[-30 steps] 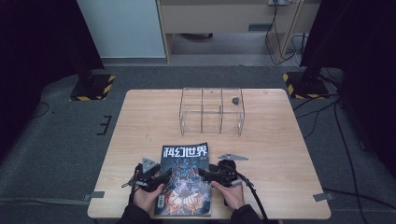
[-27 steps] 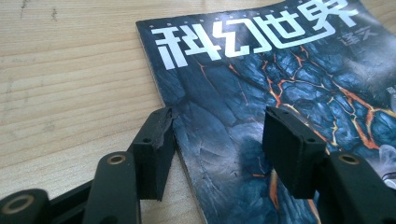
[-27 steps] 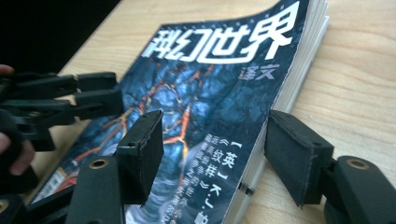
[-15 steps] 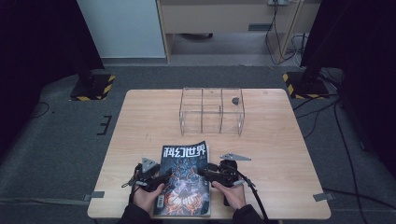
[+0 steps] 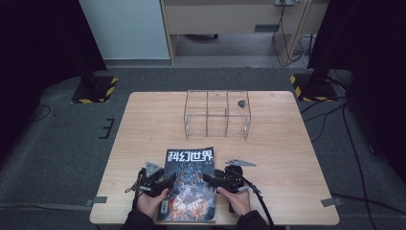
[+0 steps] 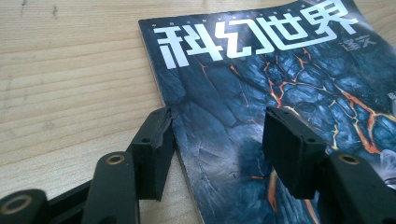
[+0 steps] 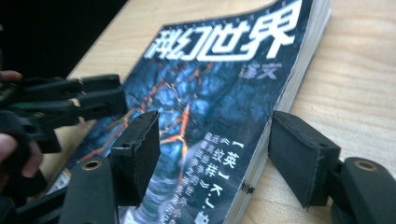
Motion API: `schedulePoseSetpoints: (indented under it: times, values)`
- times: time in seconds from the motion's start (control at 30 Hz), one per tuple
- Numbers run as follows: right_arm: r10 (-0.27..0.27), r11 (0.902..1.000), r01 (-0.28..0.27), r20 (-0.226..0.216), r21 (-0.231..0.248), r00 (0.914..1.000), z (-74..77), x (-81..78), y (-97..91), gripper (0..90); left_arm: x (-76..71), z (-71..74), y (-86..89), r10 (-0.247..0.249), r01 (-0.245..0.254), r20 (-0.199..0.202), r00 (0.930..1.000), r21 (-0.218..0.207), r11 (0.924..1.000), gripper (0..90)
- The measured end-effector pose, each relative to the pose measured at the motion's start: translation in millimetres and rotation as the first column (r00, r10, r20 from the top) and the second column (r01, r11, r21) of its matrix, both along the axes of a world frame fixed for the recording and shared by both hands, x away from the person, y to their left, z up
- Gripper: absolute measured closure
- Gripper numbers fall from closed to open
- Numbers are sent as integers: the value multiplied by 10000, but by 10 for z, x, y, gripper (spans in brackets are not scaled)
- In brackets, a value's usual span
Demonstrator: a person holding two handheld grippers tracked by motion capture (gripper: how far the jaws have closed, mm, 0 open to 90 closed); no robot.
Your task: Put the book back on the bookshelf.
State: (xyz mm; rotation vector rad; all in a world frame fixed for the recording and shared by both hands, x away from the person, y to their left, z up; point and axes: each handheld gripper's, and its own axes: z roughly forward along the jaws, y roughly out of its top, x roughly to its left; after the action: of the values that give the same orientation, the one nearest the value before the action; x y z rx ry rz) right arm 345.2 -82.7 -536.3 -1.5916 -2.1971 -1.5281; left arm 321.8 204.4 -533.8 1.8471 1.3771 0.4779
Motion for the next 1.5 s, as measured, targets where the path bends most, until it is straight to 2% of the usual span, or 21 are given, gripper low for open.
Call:
schedulePoseSetpoints:
  times: [0.07,0.1,0.13,0.17,0.33,0.4,0.43,0.5,0.67,0.7,0.73,0.77,0.93,1.07,1.17,1.2,1.3,1.33,1.37,1.43,1.5]
  values:
    - [-7,9991,1,152,414,9999,31,-13,-20,358,0,0,0,4,-4,-4,10000,1,10000,426]
    - [-7,9991,1,152,414,9999,31,-13,-20,358,0,0,0,4,-4,-4,10000,1,10000,426]
    - [101,9947,-140,390,1016,9992,70,-22,-39,377,0,0,-2,13,-13,0,10000,2,10000,426]
    - [146,9926,-202,470,1198,9988,79,-23,-37,376,0,0,-2,14,-14,1,10000,4,10000,426]
    - [515,9846,-638,786,1627,9956,79,-37,27,380,-1,0,-2,20,-20,1,10000,-1,10000,426]
    - [612,9918,-698,820,1073,9948,81,-39,49,377,-1,0,-2,22,-22,-1,10000,-8,10000,426]
    - [612,9918,-698,820,1073,9948,81,-39,49,377,-1,0,-2,22,-22,-1,10000,-8,10000,426]
    - [708,9972,-724,757,185,9946,81,-29,61,355,0,0,-2,21,-21,-1,10000,-5,10000,426]
    - [869,9959,-851,603,-317,9944,75,-7,51,318,0,0,-2,24,-24,0,10000,-4,10000,426]
    - [981,9923,-942,450,-805,9942,61,7,58,281,0,0,-3,25,-25,1,10000,-5,10000,426]
    - [981,9923,-942,450,-805,9942,61,7,58,281,0,0,-3,25,-25,1,10000,-5,10000,426]
    - [1044,9876,-997,330,-1214,9940,19,17,75,288,0,0,-1,34,-34,-5,10000,-10,10000,426]
    - [867,9922,-838,279,-921,9958,2,24,50,302,4,0,1,37,-37,55,10000,31,10000,426]
    - [828,9943,-780,672,-721,9943,29,-6,31,342,4,-1,1,37,-37,57,10000,32,10000,426]
    - [764,9963,-796,887,332,9931,72,-21,6,389,4,-1,1,35,-36,57,10000,30,10000,426]
    - [794,9952,-843,922,501,9926,95,-30,18,400,3,-1,1,37,-37,57,10000,28,10000,426]
    - [976,9952,-957,1213,-211,9878,131,-53,107,382,-1,0,-1,52,-52,-7,10000,-10,10000,426]
    - [976,9952,-957,1213,-211,9878,131,-53,107,382,-1,0,-1,52,-52,-7,10000,-10,10000,426]
    - [1002,9940,-944,1142,-555,9884,119,-46,114,368,0,0,-1,50,-50,-7,10000,-13,10000,426]
    - [937,9948,-891,993,-497,9906,113,-36,92,366,0,0,-1,49,-49,-7,10000,-10,10000,426]
    - [929,9907,-828,926,-1077,9914,101,-35,96,332,0,0,-1,51,-51,-5,10000,-9,10000,426]
